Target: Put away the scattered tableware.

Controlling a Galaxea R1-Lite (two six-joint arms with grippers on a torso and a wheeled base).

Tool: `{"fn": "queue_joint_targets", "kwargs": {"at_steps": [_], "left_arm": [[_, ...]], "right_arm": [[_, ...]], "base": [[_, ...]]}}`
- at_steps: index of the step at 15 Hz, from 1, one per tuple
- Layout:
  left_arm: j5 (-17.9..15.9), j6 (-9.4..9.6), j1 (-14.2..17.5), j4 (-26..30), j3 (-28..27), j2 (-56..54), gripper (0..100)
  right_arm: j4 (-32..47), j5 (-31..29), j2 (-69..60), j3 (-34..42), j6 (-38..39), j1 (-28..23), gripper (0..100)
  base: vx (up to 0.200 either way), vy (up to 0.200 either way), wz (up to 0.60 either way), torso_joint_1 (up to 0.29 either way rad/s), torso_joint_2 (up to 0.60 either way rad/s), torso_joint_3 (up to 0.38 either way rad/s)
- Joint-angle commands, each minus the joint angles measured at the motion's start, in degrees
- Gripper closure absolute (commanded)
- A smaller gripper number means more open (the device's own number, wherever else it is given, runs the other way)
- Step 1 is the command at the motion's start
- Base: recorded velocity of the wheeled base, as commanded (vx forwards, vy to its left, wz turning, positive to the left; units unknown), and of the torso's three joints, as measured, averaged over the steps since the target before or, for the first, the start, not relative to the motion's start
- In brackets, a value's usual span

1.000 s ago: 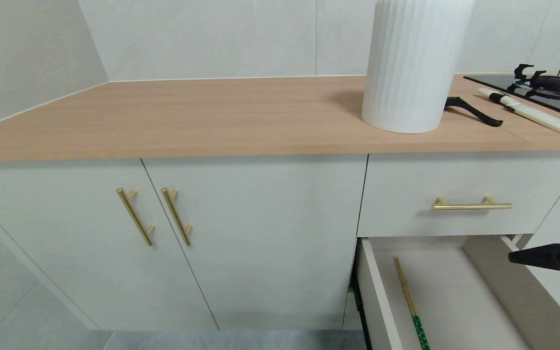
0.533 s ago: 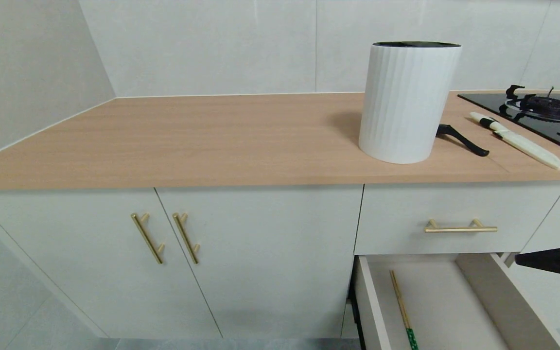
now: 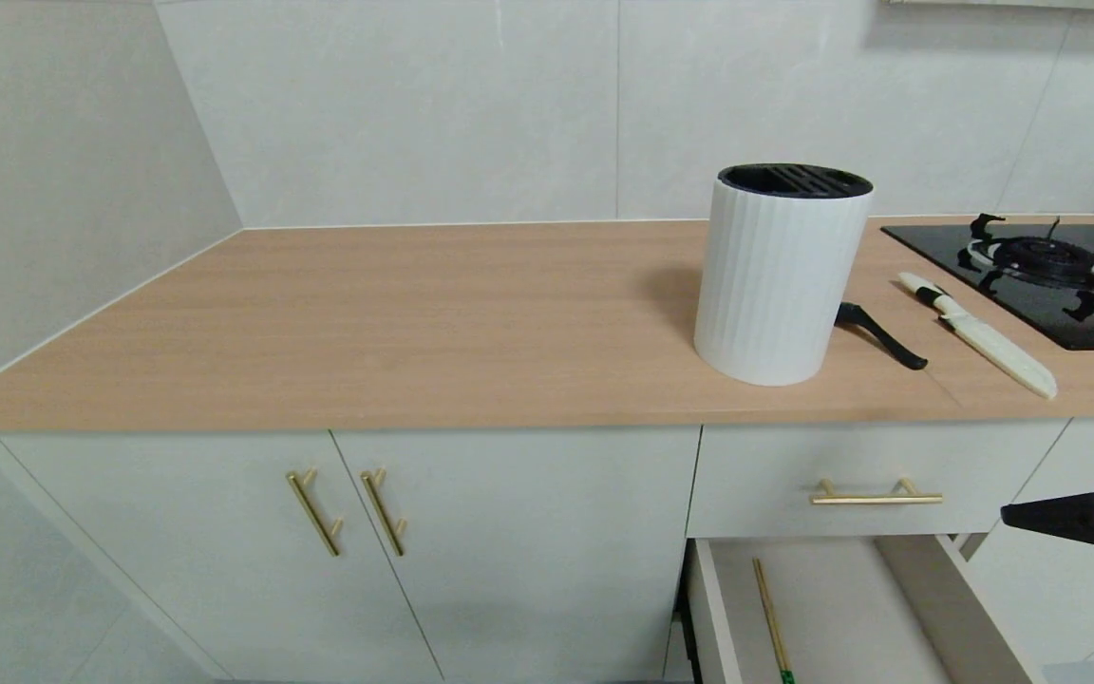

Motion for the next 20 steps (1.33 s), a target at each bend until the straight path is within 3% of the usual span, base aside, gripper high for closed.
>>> {"fn": "queue_joint_targets", "kwargs": {"at_steps": [1, 7, 8, 10, 12, 13, 16, 20], "left_arm": [[0.01, 0.0, 0.04, -0.01, 0.0, 0.02, 0], [0.01, 0.0, 0.04, -0.01, 0.0, 0.02, 0], [0.01, 0.0, 0.04, -0.01, 0.0, 0.02, 0], [0.01, 0.0, 0.04, -0.01, 0.0, 0.02, 0], [0.01, 0.0, 0.04, -0.01, 0.0, 0.02, 0], [0.01, 0.0, 0.04, -0.01, 0.0, 0.02, 0], [0.01, 0.0, 0.04, -0.01, 0.0, 0.02, 0], [0.01, 0.0, 0.04, -0.01, 0.0, 0.02, 0]], "right_arm": [[0.06, 0.0, 0.02, 0.19, -0.1, 0.1, 0], [-1.88, 0.0, 0.02, 0.98, -3.96, -0.07, 0], [-8.29, 0.7, 4.94, -1.84, -4.31, -3.15, 0], [-11.72, 4.92, 13.21, -8.25, -9.15, -9.3, 0], [-13.66, 13.71, 22.61, -15.11, -13.63, -13.61, 0], [-14.36, 14.77, 24.1, -15.81, -14.33, -14.13, 0], [-27.89, 16.79, 34.92, -17.83, -17.59, -15.1, 0], [-33.61, 17.05, 37.2, -16.69, -17.5, -15.1, 0]], "base": [[0.0, 0.0, 0.0, 0.207, -0.48, -0.295], [0.0, 0.0, 0.0, 0.132, -0.3, -0.177], [0.0, 0.0, 0.0, 0.0, 0.0, 0.0], [0.0, 0.0, 0.0, 0.0, 0.0, 0.0], [0.0, 0.0, 0.0, 0.0, 0.0, 0.0], [0.0, 0.0, 0.0, 0.0, 0.0, 0.0], [0.0, 0.0, 0.0, 0.0, 0.0, 0.0], [0.0, 0.0, 0.0, 0.0, 0.0, 0.0]]}}
